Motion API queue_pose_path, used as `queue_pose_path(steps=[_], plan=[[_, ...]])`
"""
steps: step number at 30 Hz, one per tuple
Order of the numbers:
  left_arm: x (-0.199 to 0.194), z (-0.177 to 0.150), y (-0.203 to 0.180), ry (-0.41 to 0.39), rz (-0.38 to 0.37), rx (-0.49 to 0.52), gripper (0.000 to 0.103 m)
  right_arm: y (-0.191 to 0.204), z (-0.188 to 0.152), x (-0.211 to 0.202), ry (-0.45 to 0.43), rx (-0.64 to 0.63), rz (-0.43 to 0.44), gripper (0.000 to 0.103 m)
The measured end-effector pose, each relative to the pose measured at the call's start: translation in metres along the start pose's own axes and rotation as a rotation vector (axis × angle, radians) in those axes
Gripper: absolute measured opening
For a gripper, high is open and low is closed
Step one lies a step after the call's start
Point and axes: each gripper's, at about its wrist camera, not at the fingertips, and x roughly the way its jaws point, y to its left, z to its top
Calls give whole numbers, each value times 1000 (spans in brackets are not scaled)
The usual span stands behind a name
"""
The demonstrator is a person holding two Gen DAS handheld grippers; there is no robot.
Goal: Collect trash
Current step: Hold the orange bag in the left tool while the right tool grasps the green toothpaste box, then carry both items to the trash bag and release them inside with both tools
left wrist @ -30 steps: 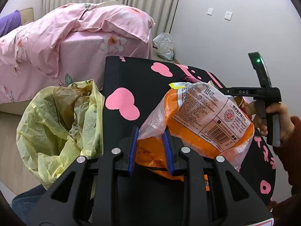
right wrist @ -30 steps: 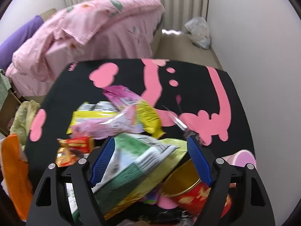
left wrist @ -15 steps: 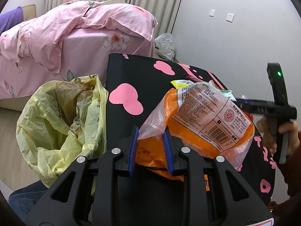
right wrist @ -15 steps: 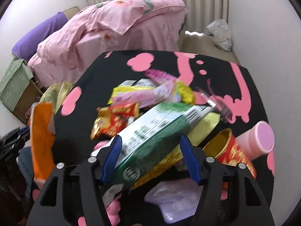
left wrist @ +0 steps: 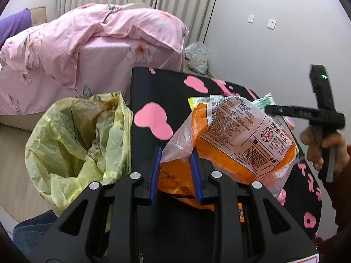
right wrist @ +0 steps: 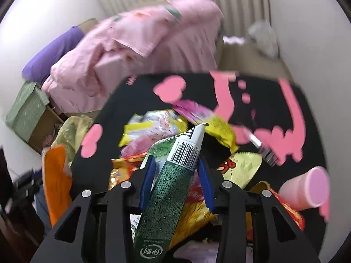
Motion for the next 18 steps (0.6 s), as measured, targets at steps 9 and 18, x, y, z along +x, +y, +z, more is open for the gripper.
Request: queue_pose_path(steps=[9,18], plan=[[-20,8,-11,-45,6,39,25,22,-25,-77,-179,-88,-49,29],[-43,14,-22,-88,25,60,25,24,-37,-119,-267,-100,-88,28]])
